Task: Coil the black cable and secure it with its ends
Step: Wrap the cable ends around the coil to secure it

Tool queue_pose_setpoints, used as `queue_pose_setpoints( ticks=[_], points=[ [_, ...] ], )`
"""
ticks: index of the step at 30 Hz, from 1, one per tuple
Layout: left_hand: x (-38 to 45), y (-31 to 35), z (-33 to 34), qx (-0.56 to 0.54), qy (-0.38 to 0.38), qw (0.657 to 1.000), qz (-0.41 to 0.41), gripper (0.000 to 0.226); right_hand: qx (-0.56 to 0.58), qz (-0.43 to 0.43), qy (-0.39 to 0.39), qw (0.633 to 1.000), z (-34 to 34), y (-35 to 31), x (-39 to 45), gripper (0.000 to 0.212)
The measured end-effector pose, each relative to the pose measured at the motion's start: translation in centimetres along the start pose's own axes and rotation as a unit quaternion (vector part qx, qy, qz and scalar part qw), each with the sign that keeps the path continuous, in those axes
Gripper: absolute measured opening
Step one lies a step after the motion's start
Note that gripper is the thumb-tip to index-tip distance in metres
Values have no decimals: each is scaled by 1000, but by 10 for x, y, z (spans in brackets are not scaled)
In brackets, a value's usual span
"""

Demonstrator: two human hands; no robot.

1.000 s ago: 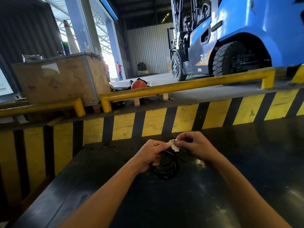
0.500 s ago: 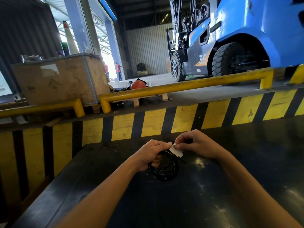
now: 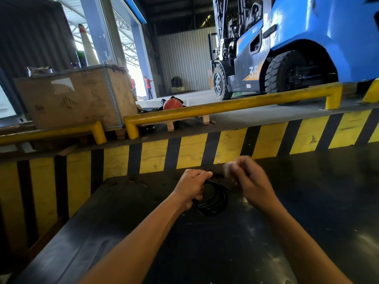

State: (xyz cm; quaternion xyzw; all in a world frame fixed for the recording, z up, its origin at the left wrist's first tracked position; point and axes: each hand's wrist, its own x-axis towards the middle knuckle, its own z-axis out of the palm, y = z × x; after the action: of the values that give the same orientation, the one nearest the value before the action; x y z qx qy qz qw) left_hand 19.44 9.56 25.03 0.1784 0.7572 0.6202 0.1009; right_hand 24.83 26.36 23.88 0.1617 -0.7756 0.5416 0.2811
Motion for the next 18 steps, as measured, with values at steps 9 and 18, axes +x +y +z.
queue_pose_setpoints(
  ticks=[9, 18],
  points=[
    [1, -5, 5, -124, 82, 988, -29, 24, 170, 27, 48, 984, -8, -13, -1, 12],
    [3, 10, 12, -221, 223, 949, -38, 28, 223, 154, -17, 962, 21, -18, -16, 12]
  ],
)
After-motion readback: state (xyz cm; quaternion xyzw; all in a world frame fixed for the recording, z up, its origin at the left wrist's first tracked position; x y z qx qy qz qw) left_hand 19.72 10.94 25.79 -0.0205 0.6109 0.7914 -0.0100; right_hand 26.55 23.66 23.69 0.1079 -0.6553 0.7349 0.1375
